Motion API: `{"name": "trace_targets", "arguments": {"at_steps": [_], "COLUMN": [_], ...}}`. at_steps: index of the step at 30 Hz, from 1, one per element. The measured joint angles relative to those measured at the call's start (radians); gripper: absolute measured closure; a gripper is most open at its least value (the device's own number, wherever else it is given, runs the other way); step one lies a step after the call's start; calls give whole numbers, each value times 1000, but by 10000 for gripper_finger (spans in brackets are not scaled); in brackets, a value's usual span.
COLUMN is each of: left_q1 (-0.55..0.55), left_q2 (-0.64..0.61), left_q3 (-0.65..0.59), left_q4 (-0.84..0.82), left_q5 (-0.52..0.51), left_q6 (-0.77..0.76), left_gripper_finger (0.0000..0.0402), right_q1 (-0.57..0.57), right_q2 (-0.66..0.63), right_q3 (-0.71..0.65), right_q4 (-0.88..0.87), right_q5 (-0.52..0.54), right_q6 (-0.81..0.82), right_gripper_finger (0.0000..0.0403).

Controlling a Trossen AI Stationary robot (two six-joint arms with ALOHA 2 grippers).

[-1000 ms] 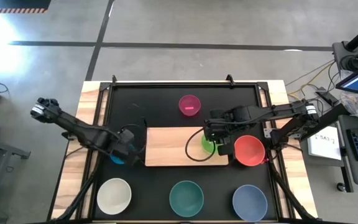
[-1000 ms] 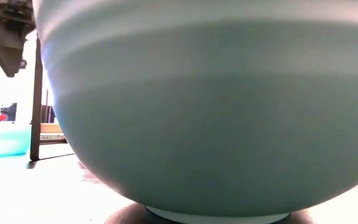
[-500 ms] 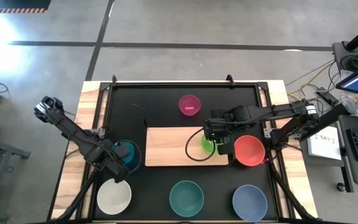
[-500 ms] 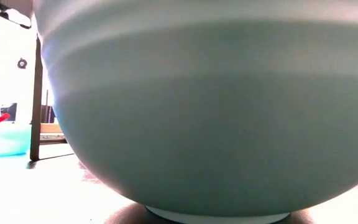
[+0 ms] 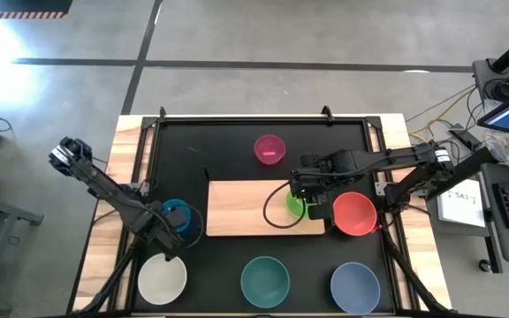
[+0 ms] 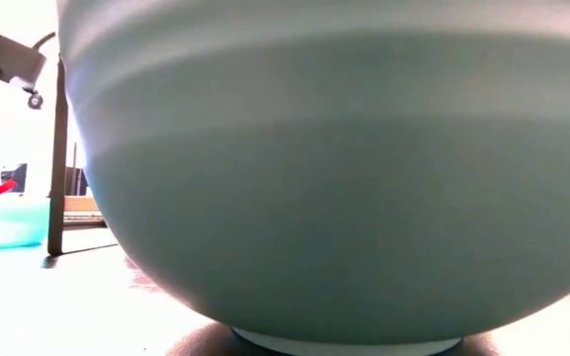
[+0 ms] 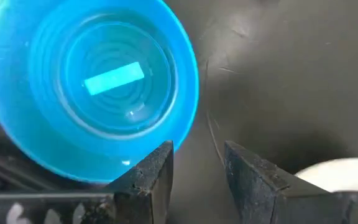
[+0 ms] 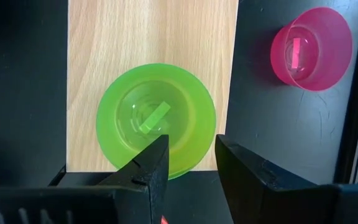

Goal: Place and stack bowls onto a shelf
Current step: Stack the blue bowl on top of the light green bowl on the shelf

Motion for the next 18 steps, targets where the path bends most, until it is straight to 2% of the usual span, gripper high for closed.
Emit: {"name": "trace_targets", "arguments": {"at_steps": [8,18], "left_q1": [3,8], "left_q2": [-1,0], "left_q3": [-57,-61], "left_q4": [22,34], "left_q5": [-5,-47], "left_q6": [4,129], "left_gripper_finger": [277,277], "right_q1": [0,0], "right_q2": [0,0], "right_q3": [0,0], "right_q4": [2,22], "right_q5": [0,0], "right_q6": [-5,-19], "right_gripper_finger": [281,281]}}
